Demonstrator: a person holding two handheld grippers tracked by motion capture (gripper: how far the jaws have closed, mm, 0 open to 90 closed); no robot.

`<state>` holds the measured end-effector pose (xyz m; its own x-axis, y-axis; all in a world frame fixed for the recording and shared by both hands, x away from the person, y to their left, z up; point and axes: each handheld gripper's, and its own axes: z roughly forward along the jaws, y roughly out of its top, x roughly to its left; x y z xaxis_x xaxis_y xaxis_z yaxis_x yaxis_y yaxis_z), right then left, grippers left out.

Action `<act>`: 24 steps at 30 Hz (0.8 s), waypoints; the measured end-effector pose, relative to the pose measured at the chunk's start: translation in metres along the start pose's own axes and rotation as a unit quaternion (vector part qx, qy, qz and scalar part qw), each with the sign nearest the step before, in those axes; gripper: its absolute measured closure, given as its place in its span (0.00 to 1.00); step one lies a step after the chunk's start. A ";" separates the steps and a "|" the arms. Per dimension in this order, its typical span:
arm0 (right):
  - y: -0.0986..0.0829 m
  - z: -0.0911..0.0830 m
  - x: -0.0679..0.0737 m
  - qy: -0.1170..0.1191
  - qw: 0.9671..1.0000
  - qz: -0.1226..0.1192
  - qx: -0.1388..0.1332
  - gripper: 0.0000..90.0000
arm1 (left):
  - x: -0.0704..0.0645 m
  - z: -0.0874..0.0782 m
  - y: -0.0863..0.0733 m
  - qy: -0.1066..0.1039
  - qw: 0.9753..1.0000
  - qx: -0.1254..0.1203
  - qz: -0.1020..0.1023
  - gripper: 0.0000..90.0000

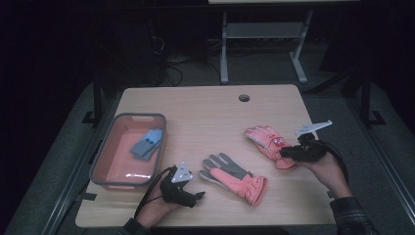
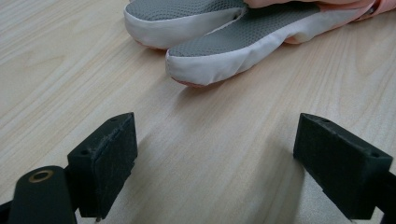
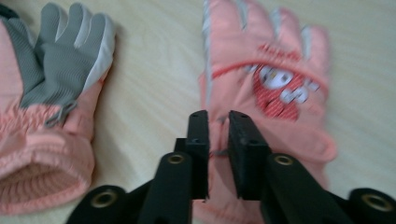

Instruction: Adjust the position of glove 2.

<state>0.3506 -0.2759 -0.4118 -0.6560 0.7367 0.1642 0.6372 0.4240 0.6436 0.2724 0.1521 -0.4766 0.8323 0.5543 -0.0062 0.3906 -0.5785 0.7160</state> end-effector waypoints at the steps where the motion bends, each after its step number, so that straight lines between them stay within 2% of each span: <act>1: 0.004 0.000 -0.001 0.000 1.000 -0.001 -0.001 0.79 | 0.000 0.000 0.000 0.000 1.000 0.000 0.000 0.14; 4: 0.015 0.006 -0.005 -0.003 1.000 -0.001 0.000 0.69 | 0.000 0.000 0.000 0.000 1.000 0.000 0.000 0.14; 6: 0.021 0.016 -0.010 -0.007 1.000 -0.003 0.003 0.60 | 0.000 0.000 0.000 0.000 1.000 0.000 0.000 0.14; 9: 0.026 0.027 -0.015 -0.009 1.000 -0.003 0.004 0.49 | 0.000 0.000 0.000 0.000 1.000 0.000 0.000 0.14; 12: 0.031 0.041 -0.020 -0.005 1.000 0.008 0.001 0.37 | 0.000 0.000 0.000 0.000 1.000 0.000 0.000 0.14; 15: 0.034 0.052 -0.020 -0.005 1.000 0.001 0.008 0.27 | 0.000 0.000 0.000 0.000 1.000 0.000 0.000 0.14; 19: 0.035 0.066 -0.019 -0.014 0.999 -0.011 0.035 0.27 | 0.000 0.000 0.000 0.000 1.000 0.000 0.000 0.14; 24: 0.033 0.070 -0.021 -0.004 0.999 -0.010 0.049 0.41 | 0.000 0.000 0.000 0.000 1.000 0.000 0.000 0.14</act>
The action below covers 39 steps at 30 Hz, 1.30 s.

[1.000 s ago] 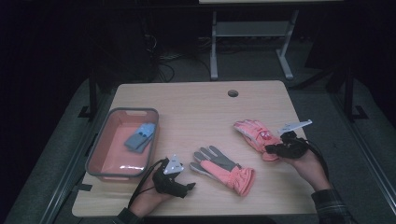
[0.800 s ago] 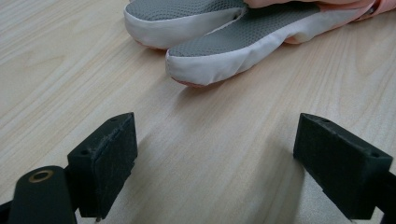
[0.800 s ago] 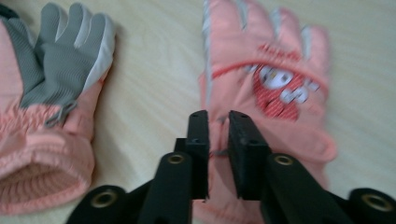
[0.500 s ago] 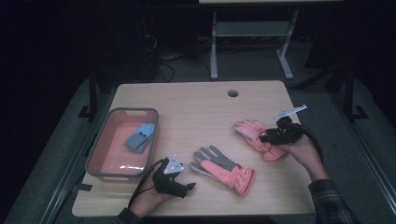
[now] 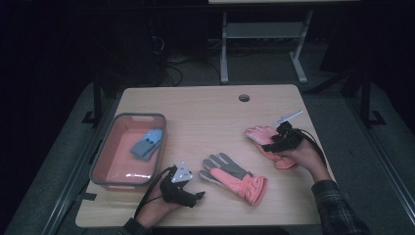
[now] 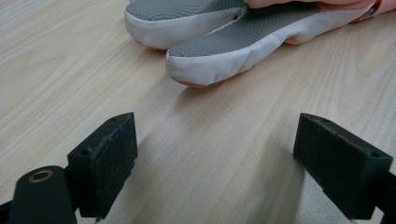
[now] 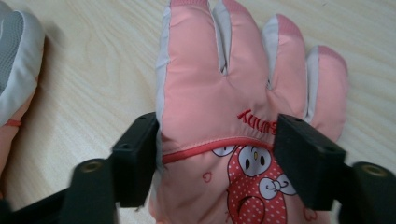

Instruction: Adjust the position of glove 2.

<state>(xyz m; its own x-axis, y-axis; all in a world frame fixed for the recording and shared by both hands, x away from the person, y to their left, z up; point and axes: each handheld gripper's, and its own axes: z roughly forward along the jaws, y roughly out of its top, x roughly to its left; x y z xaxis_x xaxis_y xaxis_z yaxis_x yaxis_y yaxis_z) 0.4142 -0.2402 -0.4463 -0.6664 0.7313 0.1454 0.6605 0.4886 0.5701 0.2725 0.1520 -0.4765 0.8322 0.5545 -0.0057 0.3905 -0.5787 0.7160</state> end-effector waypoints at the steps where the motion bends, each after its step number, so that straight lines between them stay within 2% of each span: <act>1: 0.000 0.000 0.000 0.003 1.000 -0.002 0.001 0.46 | 0.000 0.000 0.000 0.000 1.000 0.000 0.000 0.14; 3: -0.001 -0.001 0.000 0.004 1.000 -0.004 0.001 0.54 | 0.000 0.000 0.000 0.000 1.000 0.000 0.000 0.14; 6: -0.003 -0.005 -0.002 0.011 1.000 -0.004 -0.009 0.70 | 0.000 0.000 0.000 0.000 1.000 0.000 0.000 0.14; 11: -0.008 -0.011 -0.009 0.031 0.999 0.016 -0.033 0.81 | 0.000 0.000 0.000 0.000 1.000 0.000 0.000 0.14; 18: -0.009 -0.022 -0.009 0.036 0.998 0.018 -0.046 0.83 | 0.000 0.000 0.000 0.000 1.000 0.000 0.000 0.14; 25: -0.008 -0.039 -0.006 0.059 0.996 0.024 -0.069 0.83 | 0.000 0.000 0.000 0.000 1.000 0.000 0.001 0.14; 31: -0.002 -0.053 0.005 0.079 0.993 0.017 -0.086 0.82 | 0.001 0.000 0.000 0.000 1.000 0.001 0.003 0.14; 39: 0.012 -0.065 0.029 0.097 0.991 -0.014 -0.094 0.82 | 0.001 0.000 0.000 -0.001 1.000 0.000 0.003 0.14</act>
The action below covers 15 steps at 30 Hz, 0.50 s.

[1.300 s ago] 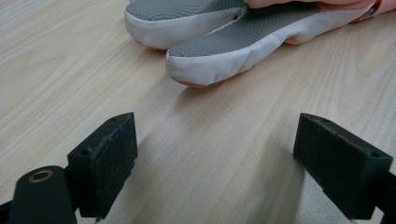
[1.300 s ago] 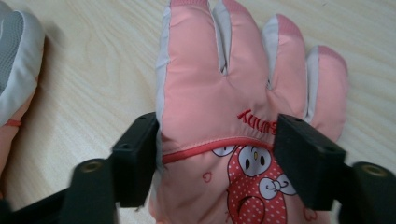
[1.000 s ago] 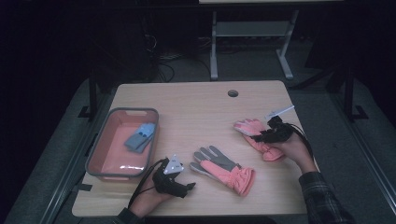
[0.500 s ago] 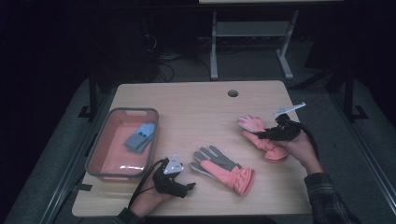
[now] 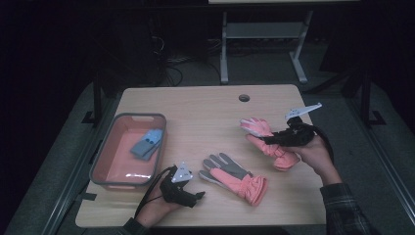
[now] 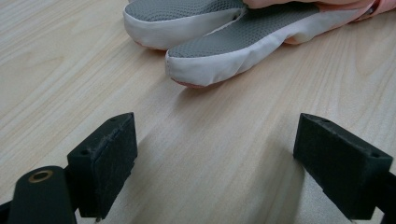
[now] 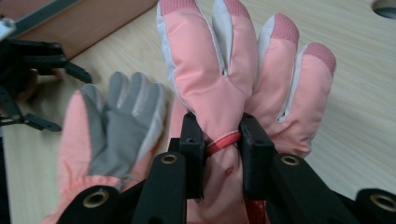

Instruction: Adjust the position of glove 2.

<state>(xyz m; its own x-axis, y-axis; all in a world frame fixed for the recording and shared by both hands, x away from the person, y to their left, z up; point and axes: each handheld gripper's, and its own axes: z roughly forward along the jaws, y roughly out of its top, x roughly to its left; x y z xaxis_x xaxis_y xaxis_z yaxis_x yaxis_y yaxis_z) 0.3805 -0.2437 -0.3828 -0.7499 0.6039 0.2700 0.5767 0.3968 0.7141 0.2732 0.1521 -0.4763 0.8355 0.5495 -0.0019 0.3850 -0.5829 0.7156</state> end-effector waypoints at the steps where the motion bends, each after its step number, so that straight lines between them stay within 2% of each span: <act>1: 0.002 0.000 0.004 0.001 1.000 -0.003 0.001 0.82 | 0.000 0.000 0.000 0.000 1.000 0.000 0.000 0.14; 10: 0.019 0.001 0.042 0.027 0.999 -0.047 0.004 0.82 | 0.001 0.000 0.000 0.001 1.000 0.003 0.006 0.14; 15: 0.024 0.008 0.063 0.041 0.997 -0.066 0.017 0.82 | 0.001 0.000 0.000 0.001 1.000 0.001 0.003 0.14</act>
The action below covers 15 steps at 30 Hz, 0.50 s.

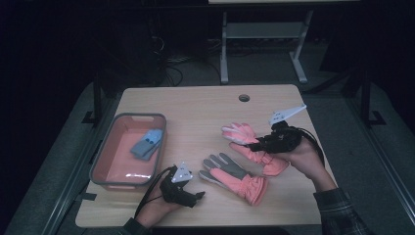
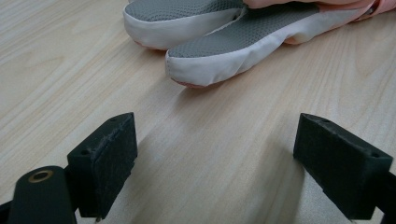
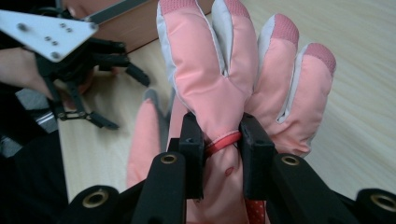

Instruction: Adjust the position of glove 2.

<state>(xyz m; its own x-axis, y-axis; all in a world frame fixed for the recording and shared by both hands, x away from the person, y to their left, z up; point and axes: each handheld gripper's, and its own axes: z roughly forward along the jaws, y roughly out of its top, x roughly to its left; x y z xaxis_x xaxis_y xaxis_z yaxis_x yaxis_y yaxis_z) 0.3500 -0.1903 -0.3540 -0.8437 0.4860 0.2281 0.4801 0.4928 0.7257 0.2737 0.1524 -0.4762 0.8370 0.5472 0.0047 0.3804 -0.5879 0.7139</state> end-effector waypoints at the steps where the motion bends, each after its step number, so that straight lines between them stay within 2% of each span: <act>1: 0.001 0.002 0.002 0.002 1.000 -0.001 0.001 0.82 | 0.000 0.000 0.000 0.000 1.000 0.000 0.000 0.14; 10: 0.005 0.023 0.019 0.029 0.999 -0.021 0.020 0.82 | 0.000 0.000 0.000 0.000 1.000 -0.001 0.000 0.14; 15: 0.005 0.028 0.025 0.037 0.999 -0.027 0.026 0.82 | 0.000 0.000 0.000 0.000 1.000 0.000 0.000 0.14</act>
<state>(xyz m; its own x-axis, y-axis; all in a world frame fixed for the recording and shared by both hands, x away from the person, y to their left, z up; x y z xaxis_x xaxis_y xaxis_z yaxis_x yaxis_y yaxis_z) 0.3378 -0.1550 -0.3629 -0.8833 0.4042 0.2374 0.4432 0.5553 0.7037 0.2736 0.1523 -0.4762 0.8366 0.5478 0.0047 0.3805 -0.5872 0.7144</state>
